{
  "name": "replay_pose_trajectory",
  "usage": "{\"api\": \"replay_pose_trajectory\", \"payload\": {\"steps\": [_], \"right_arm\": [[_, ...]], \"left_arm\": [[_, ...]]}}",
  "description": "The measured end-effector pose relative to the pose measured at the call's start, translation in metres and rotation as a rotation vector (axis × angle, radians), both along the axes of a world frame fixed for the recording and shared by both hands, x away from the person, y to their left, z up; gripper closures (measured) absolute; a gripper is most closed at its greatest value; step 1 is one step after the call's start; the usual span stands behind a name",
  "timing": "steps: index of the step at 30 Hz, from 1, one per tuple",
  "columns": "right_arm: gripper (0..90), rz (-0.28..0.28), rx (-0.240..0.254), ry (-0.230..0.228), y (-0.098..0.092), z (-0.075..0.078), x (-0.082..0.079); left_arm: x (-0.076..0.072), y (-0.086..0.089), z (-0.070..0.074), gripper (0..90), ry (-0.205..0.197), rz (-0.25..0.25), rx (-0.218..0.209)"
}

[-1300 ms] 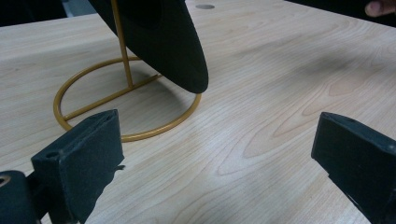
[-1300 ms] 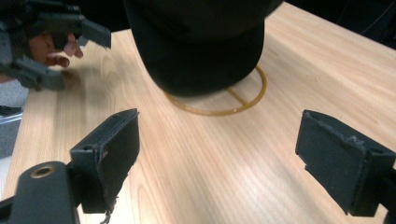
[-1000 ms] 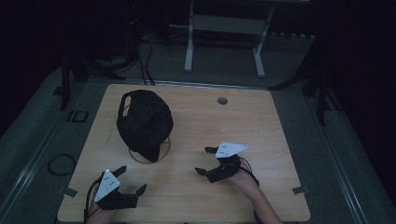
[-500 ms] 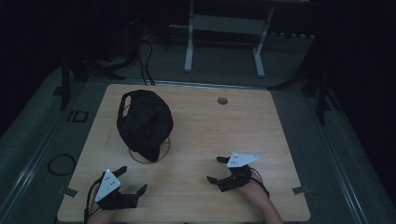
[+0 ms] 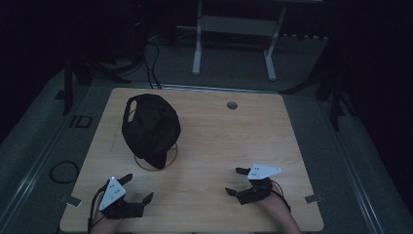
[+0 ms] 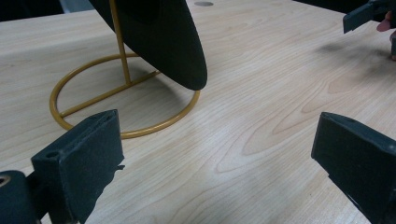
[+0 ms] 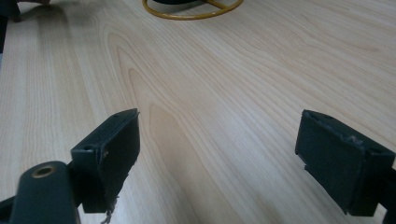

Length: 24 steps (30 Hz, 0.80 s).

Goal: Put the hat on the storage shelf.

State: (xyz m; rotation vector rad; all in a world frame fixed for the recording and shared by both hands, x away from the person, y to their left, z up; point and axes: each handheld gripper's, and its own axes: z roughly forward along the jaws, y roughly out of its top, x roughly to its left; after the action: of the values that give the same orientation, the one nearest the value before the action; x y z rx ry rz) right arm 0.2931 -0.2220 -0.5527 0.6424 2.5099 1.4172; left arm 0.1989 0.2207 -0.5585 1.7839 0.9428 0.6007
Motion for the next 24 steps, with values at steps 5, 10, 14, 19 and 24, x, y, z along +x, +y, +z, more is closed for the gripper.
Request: {"api": "replay_pose_trajectory", "payload": {"steps": [5,10,14,19,24], "right_arm": [[13.8,-0.03,0.01,0.002,-0.014,0.0,-0.004],[13.8,-0.067,0.022,0.007,-0.03,-0.001,-0.005],[13.8,-0.091,0.024,0.011,-0.04,-0.001,-0.005],[13.8,-0.113,0.036,0.01,-0.047,-0.002,-0.002],[13.8,-0.126,0.029,0.016,-0.049,-0.005,0.0]], "left_arm": [[0.0,0.0,0.0,2.5,0.001,-0.001,0.003],[0.0,0.0,0.0,2.5,0.001,0.002,0.002],[0.0,0.0,0.0,2.5,0.003,0.002,0.002],[0.0,-0.001,-0.001,2.5,0.005,0.0,0.001],[0.0,0.0,-0.001,2.5,0.005,0.001,0.0]]}}
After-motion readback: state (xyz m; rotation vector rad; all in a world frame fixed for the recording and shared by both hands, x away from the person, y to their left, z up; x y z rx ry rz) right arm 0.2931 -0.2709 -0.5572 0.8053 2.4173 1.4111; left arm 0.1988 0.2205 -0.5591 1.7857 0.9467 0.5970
